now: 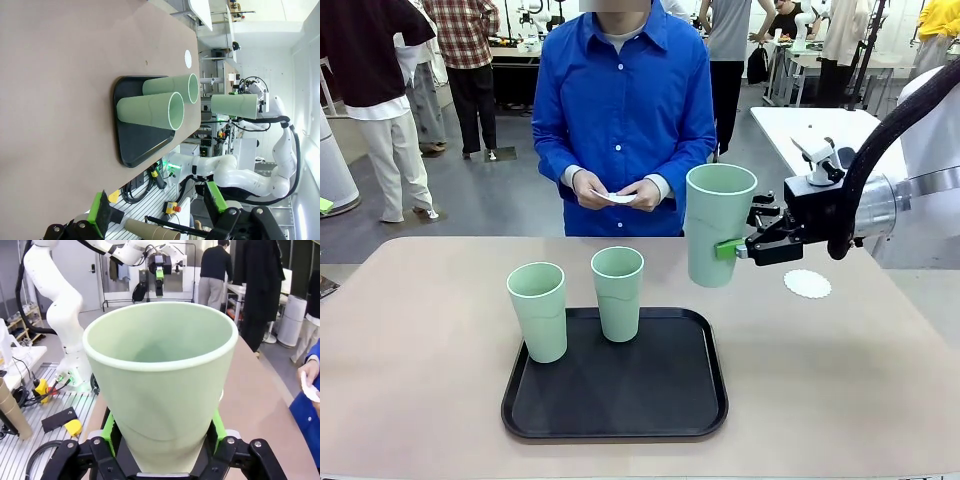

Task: Place coasters on the table and set cups on them.
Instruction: Pick up one Reusable plastic cup and place it on a coaster set by the human.

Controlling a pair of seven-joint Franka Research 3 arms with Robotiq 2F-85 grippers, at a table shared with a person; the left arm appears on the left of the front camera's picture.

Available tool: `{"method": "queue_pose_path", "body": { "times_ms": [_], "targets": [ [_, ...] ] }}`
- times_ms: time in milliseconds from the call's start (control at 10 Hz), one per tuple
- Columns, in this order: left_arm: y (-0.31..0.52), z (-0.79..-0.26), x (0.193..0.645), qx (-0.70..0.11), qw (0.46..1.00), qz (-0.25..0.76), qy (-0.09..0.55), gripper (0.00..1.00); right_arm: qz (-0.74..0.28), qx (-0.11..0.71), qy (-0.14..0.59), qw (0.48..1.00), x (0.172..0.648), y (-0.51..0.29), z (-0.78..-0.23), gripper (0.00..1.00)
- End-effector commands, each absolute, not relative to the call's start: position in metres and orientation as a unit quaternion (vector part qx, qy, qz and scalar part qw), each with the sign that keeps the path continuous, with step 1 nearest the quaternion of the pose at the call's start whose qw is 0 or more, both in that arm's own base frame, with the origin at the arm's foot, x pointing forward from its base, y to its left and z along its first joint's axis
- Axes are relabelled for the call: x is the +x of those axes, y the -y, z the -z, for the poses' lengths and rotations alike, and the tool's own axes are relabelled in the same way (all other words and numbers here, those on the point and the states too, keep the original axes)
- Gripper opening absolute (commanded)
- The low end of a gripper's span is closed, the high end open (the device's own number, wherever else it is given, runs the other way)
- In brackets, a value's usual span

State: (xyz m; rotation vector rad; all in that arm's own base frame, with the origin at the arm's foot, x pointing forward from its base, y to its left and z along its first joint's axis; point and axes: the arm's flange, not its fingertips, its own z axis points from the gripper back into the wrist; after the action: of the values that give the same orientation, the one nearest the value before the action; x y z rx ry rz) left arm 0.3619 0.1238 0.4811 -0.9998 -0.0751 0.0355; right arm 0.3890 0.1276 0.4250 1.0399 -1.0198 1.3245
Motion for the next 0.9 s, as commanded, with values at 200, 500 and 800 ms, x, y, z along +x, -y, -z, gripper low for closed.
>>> {"method": "queue_pose_path", "body": {
  "times_ms": [200,500,800],
  "targets": [
    [-0.125,-0.483,0.36,-0.482,0.875,-0.016,0.041,1.0,-0.542,0.434,0.448,0.563,0.406,-0.104,-0.429,0.83],
    [-0.125,-0.483,0.36,-0.482,0.875,-0.016,0.041,1.0,-0.472,0.394,0.501,0.609,0.448,-0.019,-0.436,0.83],
    [-0.125,-0.483,0.36,-0.482,0.875,-0.016,0.041,1.0,-0.423,0.395,0.515,0.633,0.469,0.044,-0.432,0.83]
  ]
}}
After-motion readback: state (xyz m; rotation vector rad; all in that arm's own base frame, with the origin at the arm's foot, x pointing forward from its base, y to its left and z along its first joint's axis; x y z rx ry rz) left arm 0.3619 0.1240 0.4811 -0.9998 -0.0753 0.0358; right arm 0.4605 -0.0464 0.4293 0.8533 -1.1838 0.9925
